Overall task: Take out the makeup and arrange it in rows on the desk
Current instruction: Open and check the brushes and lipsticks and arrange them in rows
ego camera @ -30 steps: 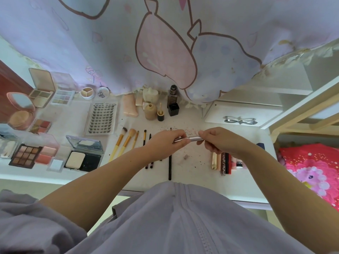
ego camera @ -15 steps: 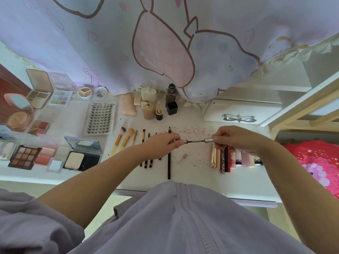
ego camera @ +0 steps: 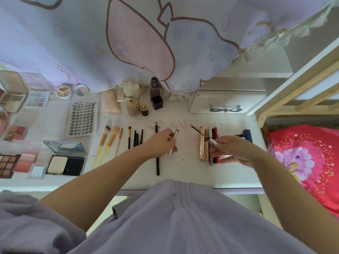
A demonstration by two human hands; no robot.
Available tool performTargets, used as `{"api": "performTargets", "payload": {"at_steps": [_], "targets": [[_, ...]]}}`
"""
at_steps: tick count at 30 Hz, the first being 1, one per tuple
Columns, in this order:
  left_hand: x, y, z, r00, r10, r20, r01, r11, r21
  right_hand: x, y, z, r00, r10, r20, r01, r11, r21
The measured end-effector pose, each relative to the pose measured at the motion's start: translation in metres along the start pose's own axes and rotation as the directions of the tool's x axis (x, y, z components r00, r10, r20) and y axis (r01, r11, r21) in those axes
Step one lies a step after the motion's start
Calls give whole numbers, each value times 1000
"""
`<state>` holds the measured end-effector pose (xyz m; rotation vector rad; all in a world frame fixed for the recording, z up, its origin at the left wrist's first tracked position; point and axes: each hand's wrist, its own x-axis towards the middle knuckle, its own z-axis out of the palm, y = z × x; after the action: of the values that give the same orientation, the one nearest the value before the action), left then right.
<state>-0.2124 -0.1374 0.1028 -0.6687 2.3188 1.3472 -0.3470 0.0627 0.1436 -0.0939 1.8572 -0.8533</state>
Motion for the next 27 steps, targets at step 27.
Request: {"api": "performTargets", "payload": {"at_steps": [27], "targets": [[22, -23, 9, 922, 162, -351, 90, 793, 603, 75, -10, 111, 968, -236, -91, 91, 660, -745]]}}
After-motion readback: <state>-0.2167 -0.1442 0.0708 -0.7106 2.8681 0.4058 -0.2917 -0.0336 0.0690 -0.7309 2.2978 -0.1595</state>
